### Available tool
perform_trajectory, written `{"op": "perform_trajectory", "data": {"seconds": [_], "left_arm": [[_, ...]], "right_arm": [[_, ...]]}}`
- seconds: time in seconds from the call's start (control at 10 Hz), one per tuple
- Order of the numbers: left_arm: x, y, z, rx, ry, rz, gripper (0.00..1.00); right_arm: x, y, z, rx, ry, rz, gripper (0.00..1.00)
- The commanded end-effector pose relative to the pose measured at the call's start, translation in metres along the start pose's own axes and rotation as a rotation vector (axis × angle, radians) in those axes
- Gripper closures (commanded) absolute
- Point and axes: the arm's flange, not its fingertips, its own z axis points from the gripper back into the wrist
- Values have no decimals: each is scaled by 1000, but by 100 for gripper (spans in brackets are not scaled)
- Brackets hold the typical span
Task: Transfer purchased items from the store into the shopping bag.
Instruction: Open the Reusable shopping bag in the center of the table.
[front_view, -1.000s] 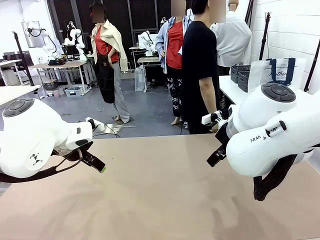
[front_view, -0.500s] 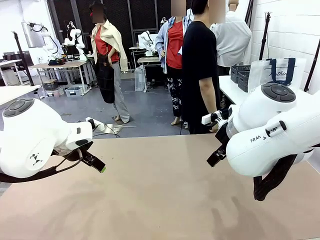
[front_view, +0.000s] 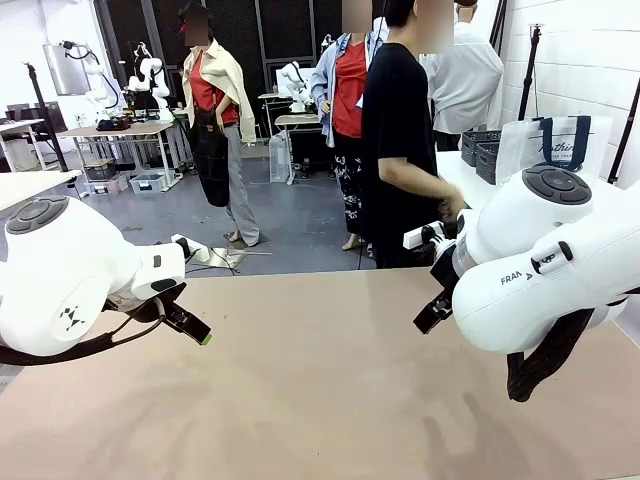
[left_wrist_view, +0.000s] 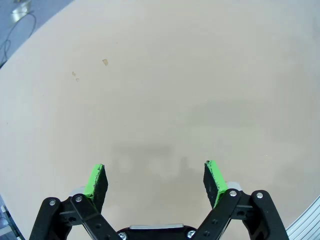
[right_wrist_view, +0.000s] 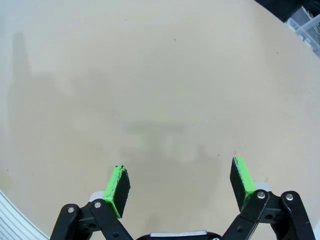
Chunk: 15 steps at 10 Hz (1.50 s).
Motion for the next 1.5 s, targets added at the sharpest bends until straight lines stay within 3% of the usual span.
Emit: {"op": "perform_trajectory", "data": {"seconds": [0.0,1.4], "left_arm": [[0,1,0,0,0,3,0],[0,1,0,0,0,3,0]], "right_arm": [[0,0,0,0,0,0,0],[0,0,0,0,0,0,0]]}}
